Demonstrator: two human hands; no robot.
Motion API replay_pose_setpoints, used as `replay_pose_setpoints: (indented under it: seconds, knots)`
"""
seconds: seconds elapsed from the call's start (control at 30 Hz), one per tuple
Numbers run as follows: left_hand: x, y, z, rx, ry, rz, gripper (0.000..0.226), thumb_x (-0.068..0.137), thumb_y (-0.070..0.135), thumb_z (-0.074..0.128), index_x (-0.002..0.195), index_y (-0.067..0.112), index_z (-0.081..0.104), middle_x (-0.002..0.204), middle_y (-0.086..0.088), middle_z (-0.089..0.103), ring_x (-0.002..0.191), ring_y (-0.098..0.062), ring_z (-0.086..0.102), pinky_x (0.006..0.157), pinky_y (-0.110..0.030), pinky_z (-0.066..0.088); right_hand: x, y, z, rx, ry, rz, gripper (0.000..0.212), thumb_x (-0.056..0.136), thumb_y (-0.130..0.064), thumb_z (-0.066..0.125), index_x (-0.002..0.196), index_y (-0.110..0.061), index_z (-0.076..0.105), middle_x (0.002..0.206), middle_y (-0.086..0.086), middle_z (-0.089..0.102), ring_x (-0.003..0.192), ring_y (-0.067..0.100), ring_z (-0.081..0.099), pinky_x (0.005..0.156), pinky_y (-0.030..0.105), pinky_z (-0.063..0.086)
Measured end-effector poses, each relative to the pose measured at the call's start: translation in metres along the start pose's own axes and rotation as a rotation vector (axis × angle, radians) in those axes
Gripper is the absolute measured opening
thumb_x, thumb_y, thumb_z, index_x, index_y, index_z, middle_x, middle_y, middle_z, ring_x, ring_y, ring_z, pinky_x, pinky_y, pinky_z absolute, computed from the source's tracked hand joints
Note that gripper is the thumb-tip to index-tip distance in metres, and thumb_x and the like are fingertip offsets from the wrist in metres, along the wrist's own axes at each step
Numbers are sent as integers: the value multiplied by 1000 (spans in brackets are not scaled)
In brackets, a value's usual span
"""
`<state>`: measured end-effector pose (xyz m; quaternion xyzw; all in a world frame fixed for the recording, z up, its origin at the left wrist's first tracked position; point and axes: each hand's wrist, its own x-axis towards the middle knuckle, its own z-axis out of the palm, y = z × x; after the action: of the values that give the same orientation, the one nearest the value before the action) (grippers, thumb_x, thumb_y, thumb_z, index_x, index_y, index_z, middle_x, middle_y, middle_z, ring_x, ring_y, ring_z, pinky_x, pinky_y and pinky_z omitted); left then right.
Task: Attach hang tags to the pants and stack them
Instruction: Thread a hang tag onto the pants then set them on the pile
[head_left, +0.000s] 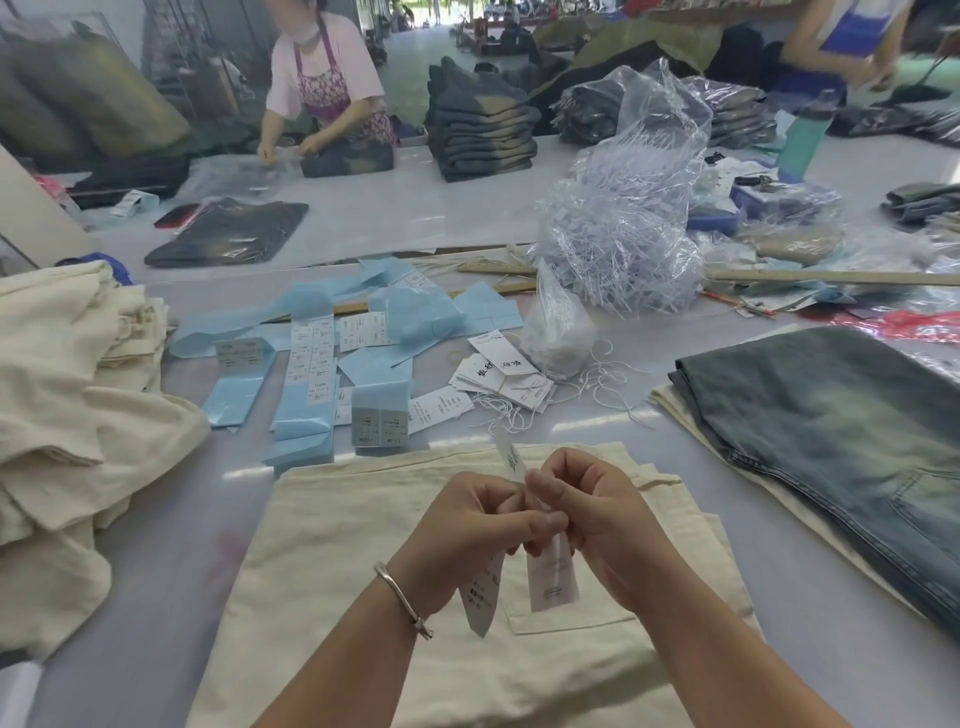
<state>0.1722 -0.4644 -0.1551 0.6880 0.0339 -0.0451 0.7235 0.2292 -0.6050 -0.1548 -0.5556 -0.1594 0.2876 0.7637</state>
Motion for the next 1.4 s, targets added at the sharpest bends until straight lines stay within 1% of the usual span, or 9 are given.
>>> replay_pose_setpoints:
  seconds: [0.3,0.47,0.53,0.63,0.7,0.83,0.97,1.13,1.4]
  knots:
    - [-4,3,-2,-3,-75,56,45,77,13,69,61,-21,44,76,-47,50,66,-22,48,61,-22,38,-2,-5,2,20,9,43,46,69,-39,82,69,-9,48,68,21,47,62,37,42,57,39,26]
    - [-5,3,-4,-21,-38,87,49,67,16,74,48,13,29,56,-13,43,56,-18,52,60,-25,39,-3,-6,-1,62,-4,54,33,79,-30,70,75,-6,48,75,30,52,67,45,50,60,43,32]
    - [-5,3,-5,-31,-35,90,46,65,14,72,49,16,28,56,-22,43,57,-20,52,60,-28,38,-3,-5,-2,86,-15,56,28,81,-26,68,75,-7,49,74,29,56,65,42,54,61,43,40]
    - [-5,2,-5,-37,-11,87,45,63,11,69,49,17,27,62,-42,40,66,-28,53,57,-24,38,-1,-1,-4,45,26,44,20,79,-16,62,77,-3,48,79,30,50,67,43,42,61,48,31]
    - [-4,-1,-5,-28,1,88,45,63,8,68,49,16,26,65,-43,45,73,-34,57,56,-22,39,-1,2,-5,-44,61,7,18,75,-11,58,80,0,45,74,25,53,62,37,45,53,38,34]
    - [-3,-6,-6,-17,-26,105,48,68,-8,58,49,17,21,57,-6,61,61,-15,63,55,-18,42,1,3,-6,-256,173,-137,35,78,4,57,105,-16,50,68,23,57,52,23,47,44,28,38]
    - [1,-10,-11,11,110,98,47,63,-2,63,46,17,25,55,-15,31,55,-19,40,56,-22,43,9,9,-19,-544,265,-257,52,90,5,49,122,-35,54,74,23,53,60,19,44,57,30,38]
    - [4,-16,-23,-57,151,66,45,55,10,68,47,19,25,60,-17,31,61,-20,37,57,-23,43,36,22,-51,-731,413,-154,35,99,-2,39,117,-19,64,112,-10,65,98,4,57,83,14,41]
    - [17,-33,-39,-58,177,-16,46,52,18,70,45,21,25,74,-21,47,67,-22,42,58,-24,43,121,29,-104,-449,660,-50,27,98,-5,43,105,-17,67,80,-5,59,61,9,45,54,18,38]
